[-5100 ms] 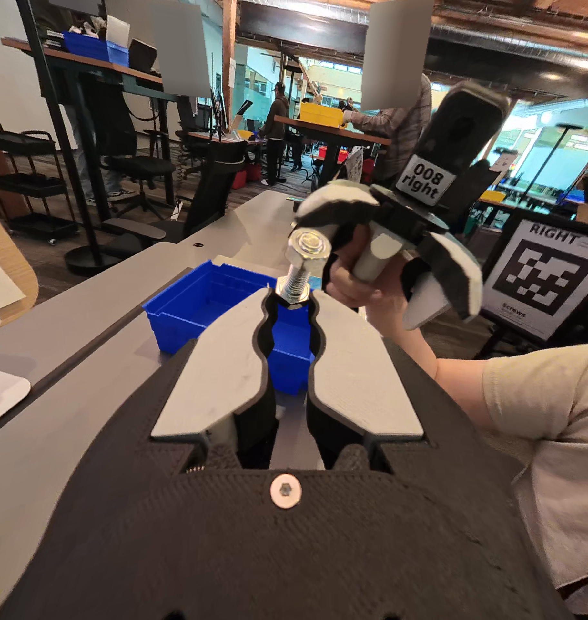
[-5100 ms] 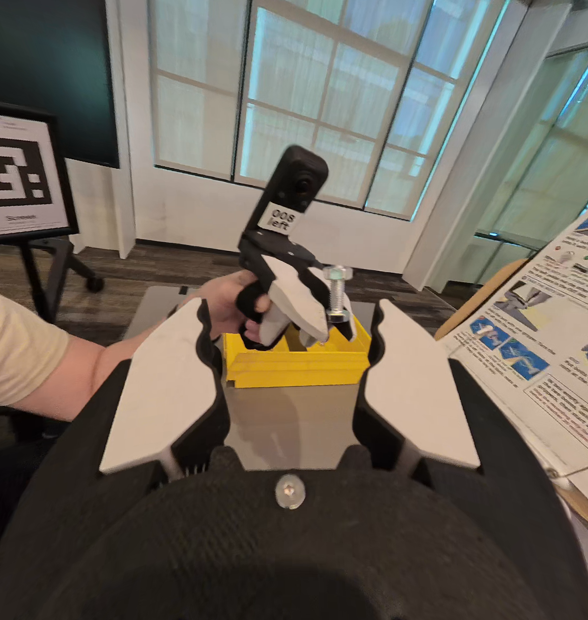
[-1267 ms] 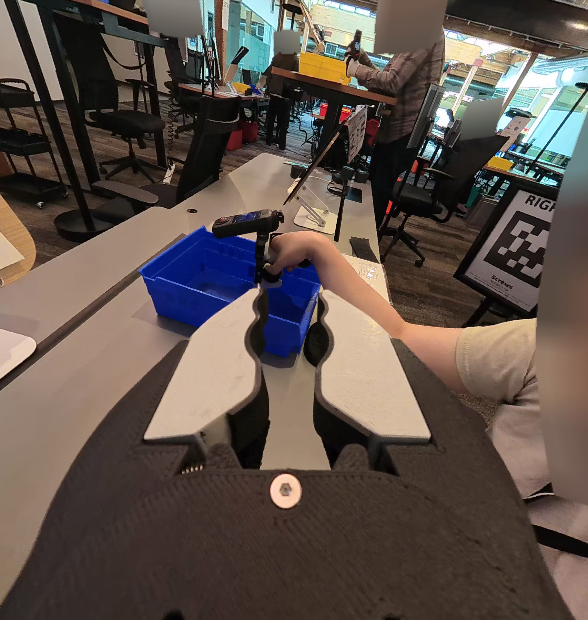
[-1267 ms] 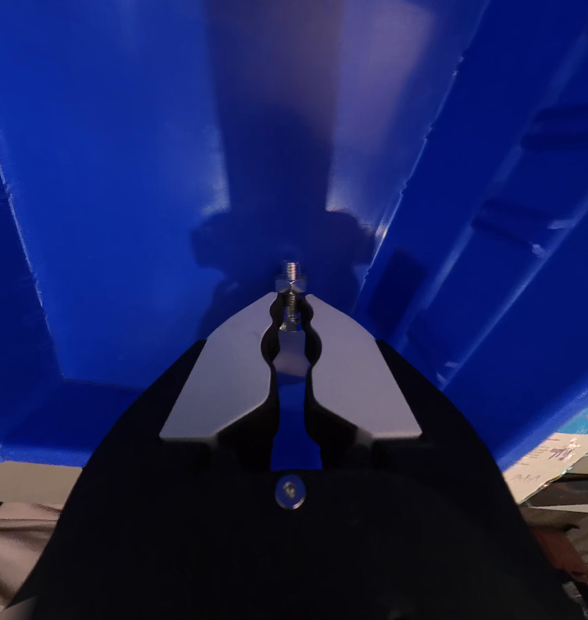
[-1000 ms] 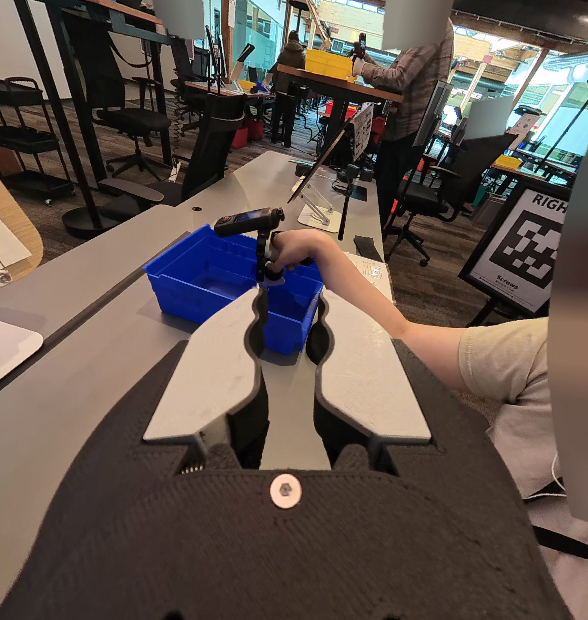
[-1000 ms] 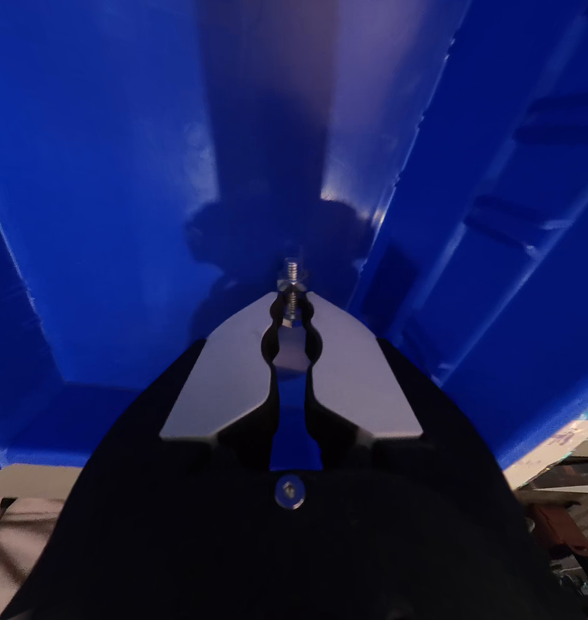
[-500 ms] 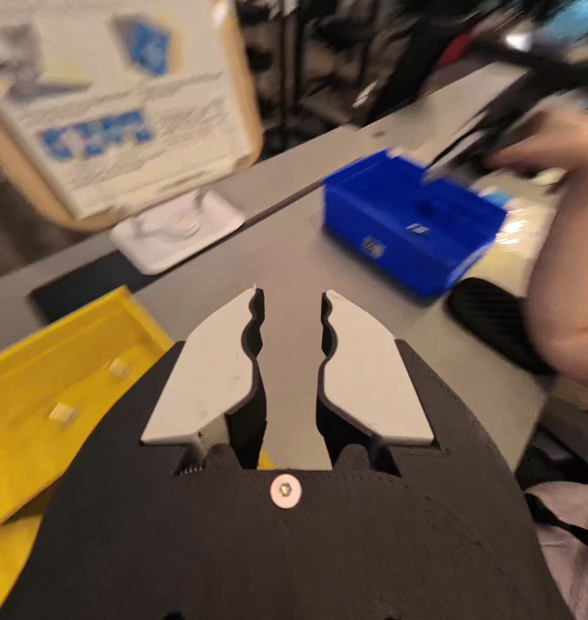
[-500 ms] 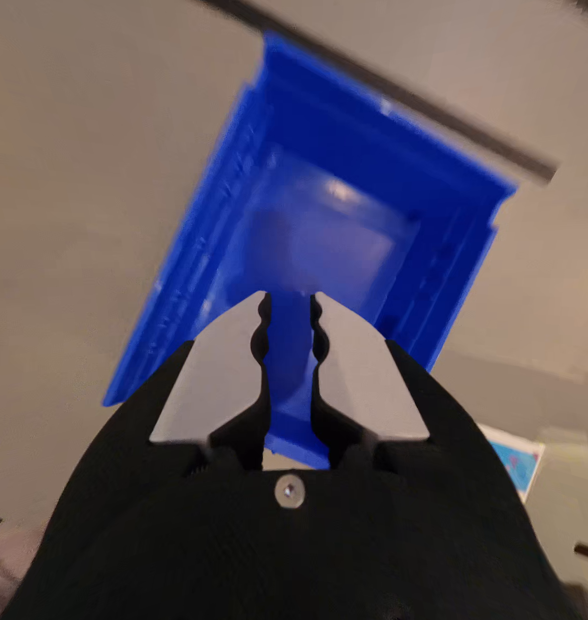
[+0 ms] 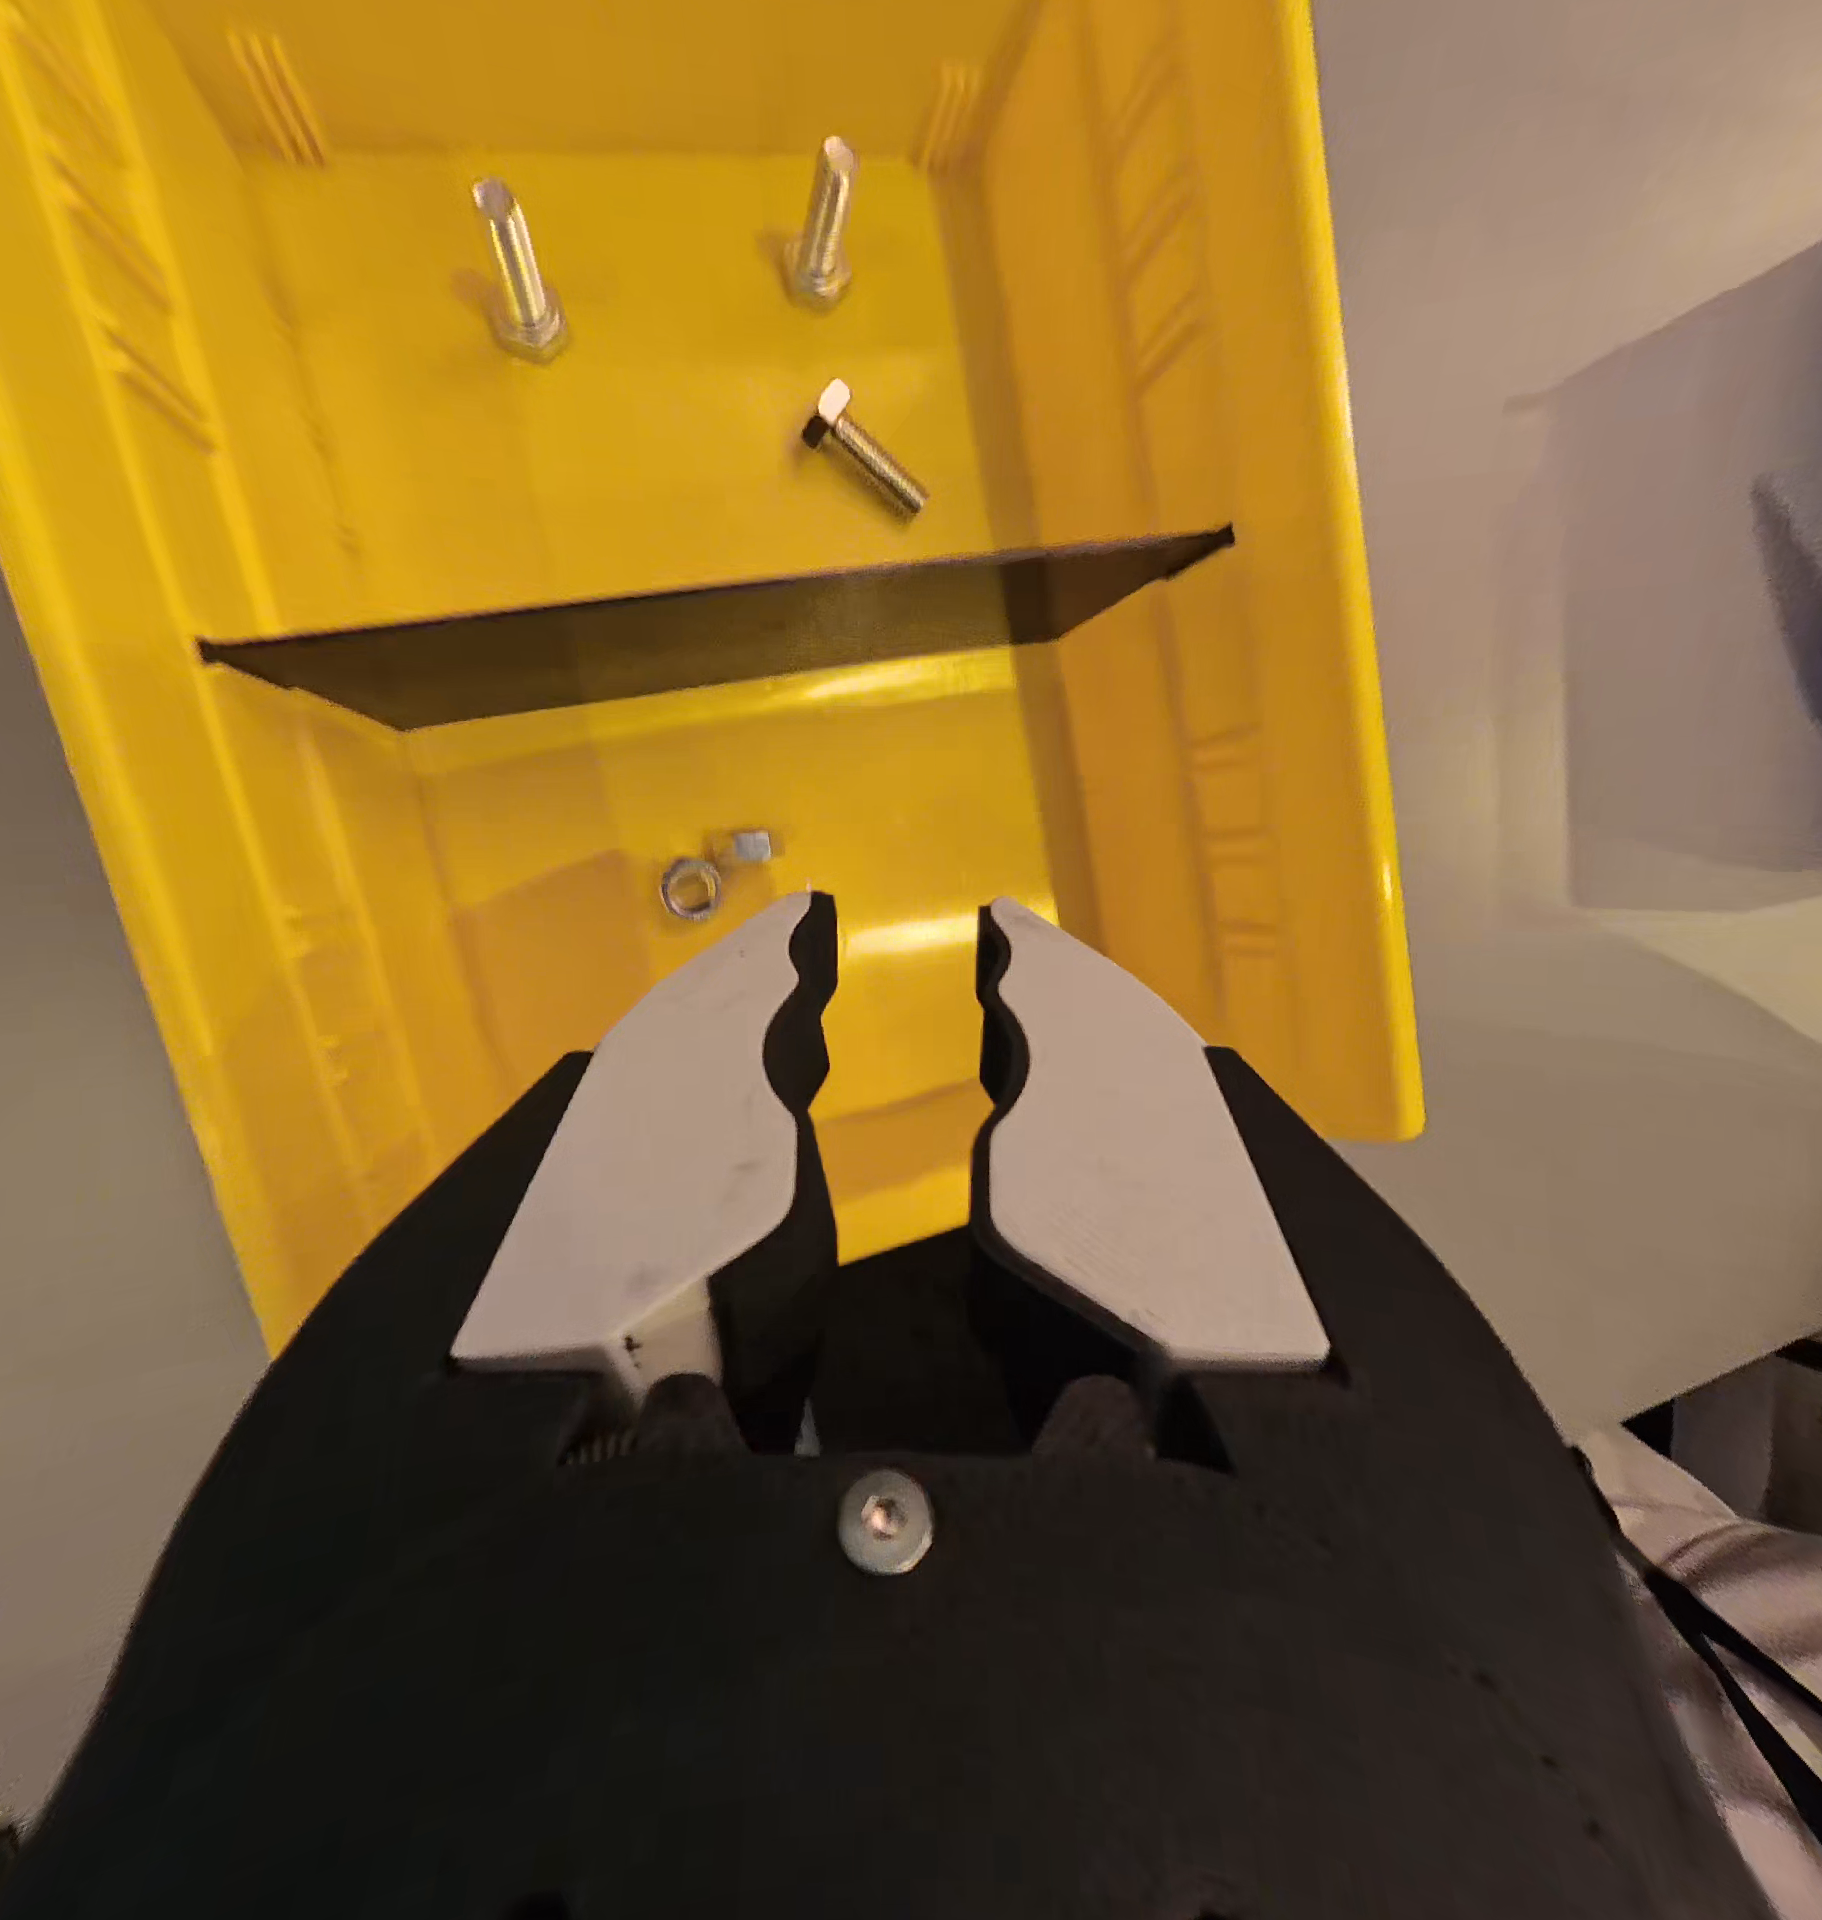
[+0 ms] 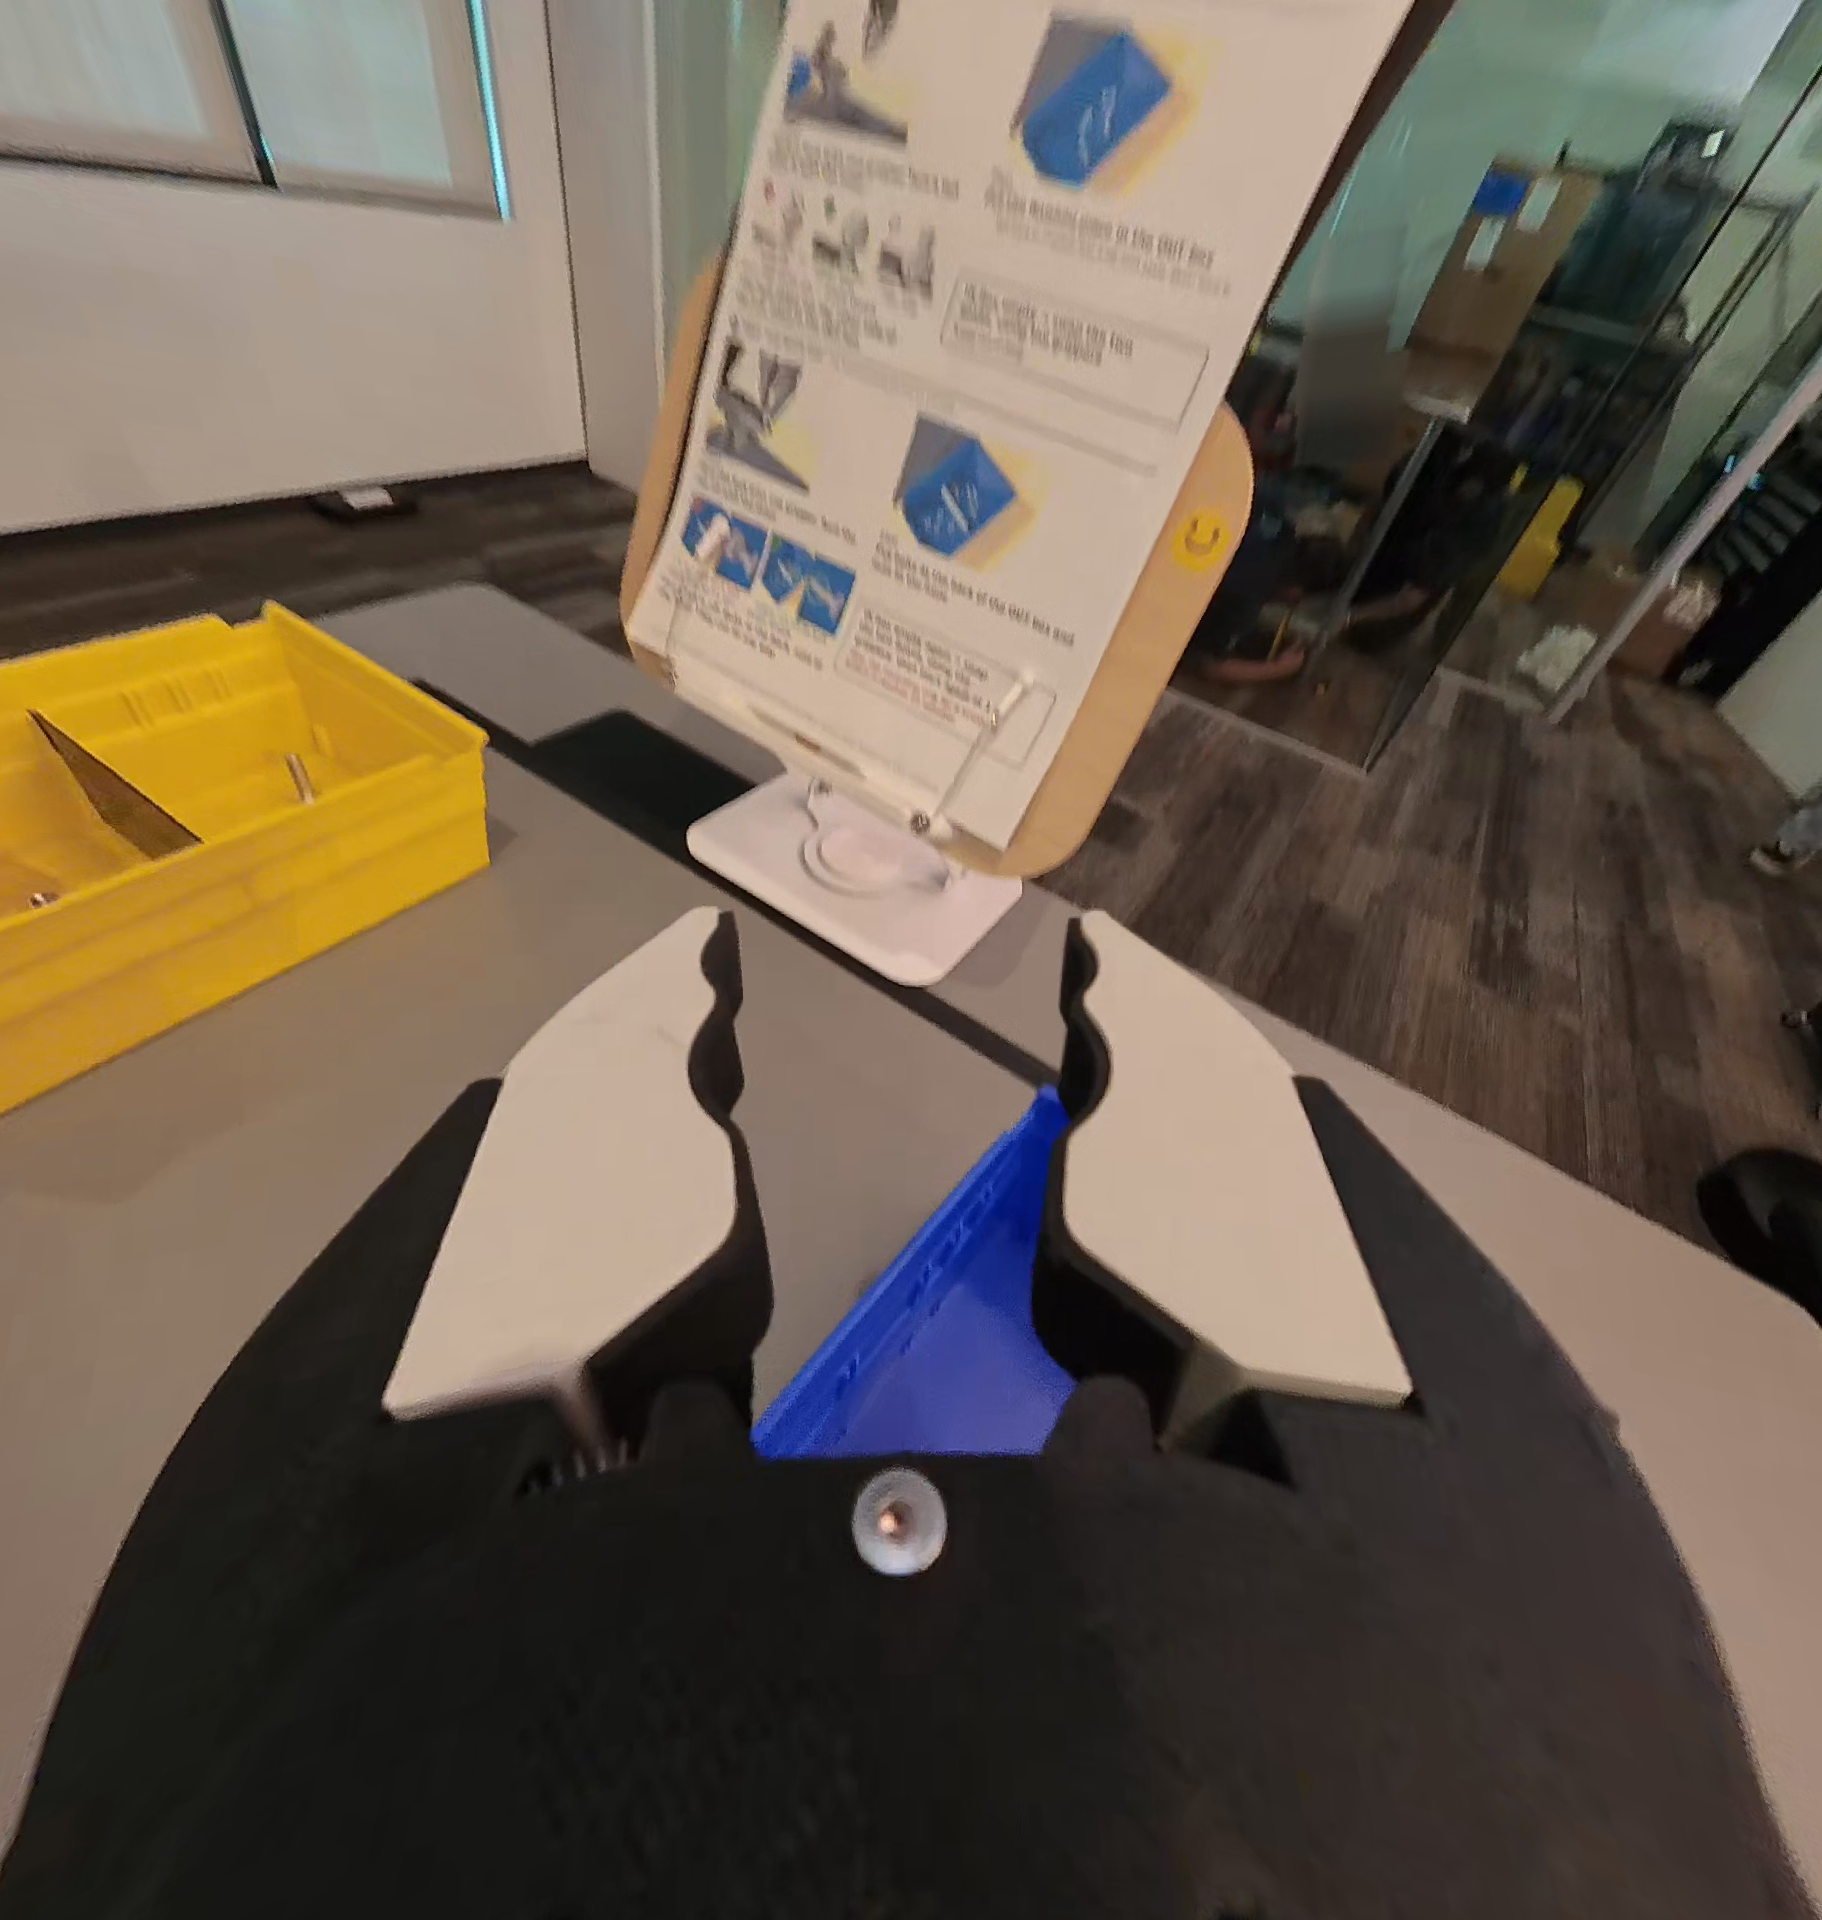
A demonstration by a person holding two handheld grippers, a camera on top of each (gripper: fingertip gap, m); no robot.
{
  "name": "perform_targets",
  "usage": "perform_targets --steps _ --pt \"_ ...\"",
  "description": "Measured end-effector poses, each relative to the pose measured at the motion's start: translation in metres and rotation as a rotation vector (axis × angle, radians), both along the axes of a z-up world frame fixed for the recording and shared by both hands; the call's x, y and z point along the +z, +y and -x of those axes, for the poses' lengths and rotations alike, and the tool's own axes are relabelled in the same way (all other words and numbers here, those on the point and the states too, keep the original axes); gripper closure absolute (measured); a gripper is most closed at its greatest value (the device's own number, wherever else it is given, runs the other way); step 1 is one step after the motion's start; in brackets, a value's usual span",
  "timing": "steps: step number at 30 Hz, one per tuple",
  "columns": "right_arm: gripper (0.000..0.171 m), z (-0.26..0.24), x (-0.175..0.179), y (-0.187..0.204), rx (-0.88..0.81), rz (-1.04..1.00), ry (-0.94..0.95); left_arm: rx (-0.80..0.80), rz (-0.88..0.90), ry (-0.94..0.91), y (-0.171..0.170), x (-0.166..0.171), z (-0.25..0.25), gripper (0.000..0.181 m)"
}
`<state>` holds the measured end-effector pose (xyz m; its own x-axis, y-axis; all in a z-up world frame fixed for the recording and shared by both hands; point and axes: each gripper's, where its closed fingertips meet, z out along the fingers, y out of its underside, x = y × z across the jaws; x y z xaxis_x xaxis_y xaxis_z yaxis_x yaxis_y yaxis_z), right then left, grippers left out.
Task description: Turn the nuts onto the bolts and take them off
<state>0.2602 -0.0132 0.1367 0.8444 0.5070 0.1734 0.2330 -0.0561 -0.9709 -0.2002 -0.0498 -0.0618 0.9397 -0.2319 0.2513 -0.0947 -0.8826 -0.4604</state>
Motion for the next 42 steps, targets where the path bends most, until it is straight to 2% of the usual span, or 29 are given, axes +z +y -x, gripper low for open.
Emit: perform_targets --steps 1,5,9,11,16,20,23,29,42 --pt "0.111 0.003 0.007 -0.003 0.020 -0.043 0.016 0.004 -0.022 -0.006 0.004 0.003 -0.001 0.157" --pt "0.110 0.017 0.029 -0.016 0.094 -0.222 0.065 0.009 -0.174 0.032 0.021 0.029 -0.005 0.158" --pt "0.121 0.028 0.029 -0.020 0.150 -0.247 0.065 0.038 -0.396 0.089 0.049 0.059 -0.007 0.155" --pt "0.126 0.028 0.030 -0.018 0.149 -0.262 0.053 -0.012 -0.460 0.071 0.072 0.067 -0.022 0.154" --pt "0.127 0.024 0.022 -0.011 0.149 -0.228 0.042 -0.366 -0.320 0.064 0.121 0.035 -0.060 0.158" --pt "0.127 0.014 0.021 -0.010 0.131 -0.225 0.030 -0.636 -0.323 0.220 0.137 -0.012 -0.058 0.154" --pt "0.128 0.010 0.024 -0.011 0.127 -0.237 0.040 -0.765 -0.275 0.348 0.140 -0.042 -0.046 0.157" --pt "0.128 0.005 0.020 -0.006 0.105 -0.235 0.011 -0.888 -0.232 0.464 0.154 -0.059 -0.044 0.156" --pt "0.128 0.011 0.003 0.006 0.090 -0.194 -0.077 -0.926 -0.175 0.503 0.165 -0.070 -0.038 0.159"
